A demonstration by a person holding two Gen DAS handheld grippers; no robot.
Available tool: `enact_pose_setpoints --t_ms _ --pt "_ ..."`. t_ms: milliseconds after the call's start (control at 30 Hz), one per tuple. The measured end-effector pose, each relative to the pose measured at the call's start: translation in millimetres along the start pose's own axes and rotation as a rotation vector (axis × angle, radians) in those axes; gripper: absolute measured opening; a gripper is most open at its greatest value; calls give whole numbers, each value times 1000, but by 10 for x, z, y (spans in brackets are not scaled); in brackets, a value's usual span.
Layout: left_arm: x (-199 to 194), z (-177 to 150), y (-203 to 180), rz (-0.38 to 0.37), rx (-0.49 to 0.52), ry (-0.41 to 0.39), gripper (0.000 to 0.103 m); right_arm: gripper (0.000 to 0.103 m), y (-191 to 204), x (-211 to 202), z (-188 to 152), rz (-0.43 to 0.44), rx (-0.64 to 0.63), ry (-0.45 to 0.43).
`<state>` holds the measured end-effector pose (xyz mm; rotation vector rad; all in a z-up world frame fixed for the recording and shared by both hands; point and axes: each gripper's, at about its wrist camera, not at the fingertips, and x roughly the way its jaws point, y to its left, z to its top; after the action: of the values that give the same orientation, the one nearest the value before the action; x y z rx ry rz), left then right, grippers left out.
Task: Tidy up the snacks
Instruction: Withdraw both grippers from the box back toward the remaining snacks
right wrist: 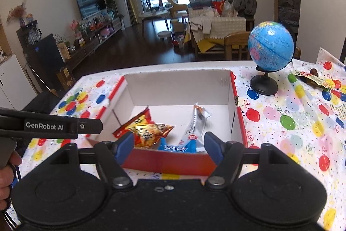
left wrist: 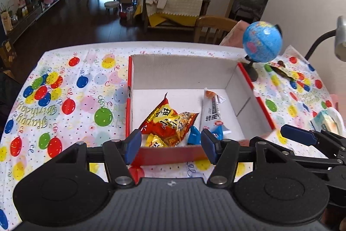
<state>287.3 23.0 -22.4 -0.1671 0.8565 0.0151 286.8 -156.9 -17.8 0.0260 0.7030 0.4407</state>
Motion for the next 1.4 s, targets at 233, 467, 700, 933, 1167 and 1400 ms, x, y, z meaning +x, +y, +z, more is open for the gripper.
enact_pose_setpoints --t_ms 233,467,700,933,1167,1400 --pt "-434 -234 -8 -15 28 -52 60 82 193 -353 -169 15 20 -41" --pt "-771 -486 -9 -25 52 -79 62 89 321 -646 -353 14 30 -70" --pt "-1030 -752 21 -45 61 -90 67 94 409 -869 -556 9 37 -91" --pt "-1176 -1029 62 -65 56 -97 77 98 469 -1020 -785 -11 33 -99" --pt "-1101 -1254 134 -75 31 -55 84 100 467 -1051 -1041 -47 32 -89" --pt "-802 -1469 165 -37 33 13 85 100 397 -935 -1345 -113 38 -47"
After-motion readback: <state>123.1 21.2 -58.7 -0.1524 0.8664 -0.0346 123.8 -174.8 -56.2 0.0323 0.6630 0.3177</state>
